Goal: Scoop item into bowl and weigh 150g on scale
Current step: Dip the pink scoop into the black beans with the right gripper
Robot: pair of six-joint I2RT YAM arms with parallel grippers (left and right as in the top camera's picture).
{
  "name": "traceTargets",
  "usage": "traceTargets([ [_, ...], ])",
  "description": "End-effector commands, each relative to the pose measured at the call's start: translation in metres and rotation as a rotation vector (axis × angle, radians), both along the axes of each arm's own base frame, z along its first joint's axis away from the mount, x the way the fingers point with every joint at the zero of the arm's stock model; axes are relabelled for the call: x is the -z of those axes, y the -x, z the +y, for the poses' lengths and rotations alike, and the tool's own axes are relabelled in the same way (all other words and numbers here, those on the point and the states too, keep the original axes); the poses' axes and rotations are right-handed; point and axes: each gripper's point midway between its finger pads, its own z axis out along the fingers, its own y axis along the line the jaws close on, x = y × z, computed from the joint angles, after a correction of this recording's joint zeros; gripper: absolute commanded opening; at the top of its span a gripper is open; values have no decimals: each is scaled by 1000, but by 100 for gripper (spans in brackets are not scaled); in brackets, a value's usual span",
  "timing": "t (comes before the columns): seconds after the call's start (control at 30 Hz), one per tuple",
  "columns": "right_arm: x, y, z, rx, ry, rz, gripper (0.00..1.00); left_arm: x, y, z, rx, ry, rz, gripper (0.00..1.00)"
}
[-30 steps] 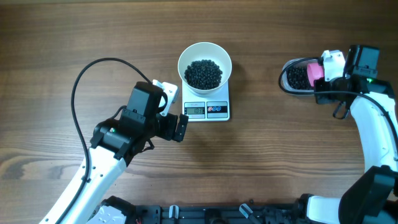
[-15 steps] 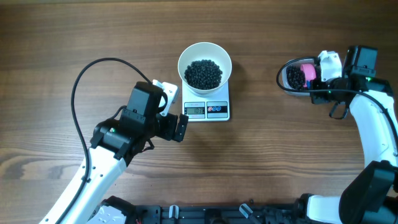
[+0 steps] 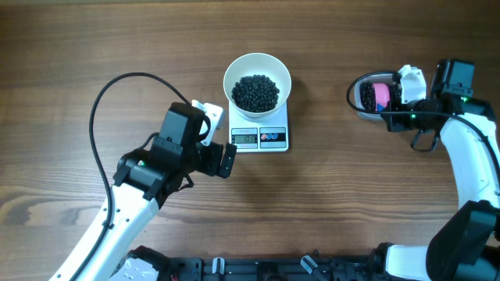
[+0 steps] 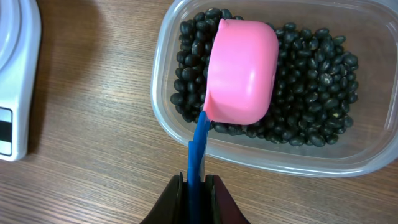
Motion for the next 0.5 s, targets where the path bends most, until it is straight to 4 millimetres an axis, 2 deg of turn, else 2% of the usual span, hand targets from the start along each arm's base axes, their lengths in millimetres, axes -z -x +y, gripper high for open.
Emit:
traceTargets([
  [0.0,2,1,19,2,-117,21,4,4,0,2,3,-14,2,100],
  [0.47,2,1,18,96,-162,50,4,4,0,2,3,-14,2,100],
])
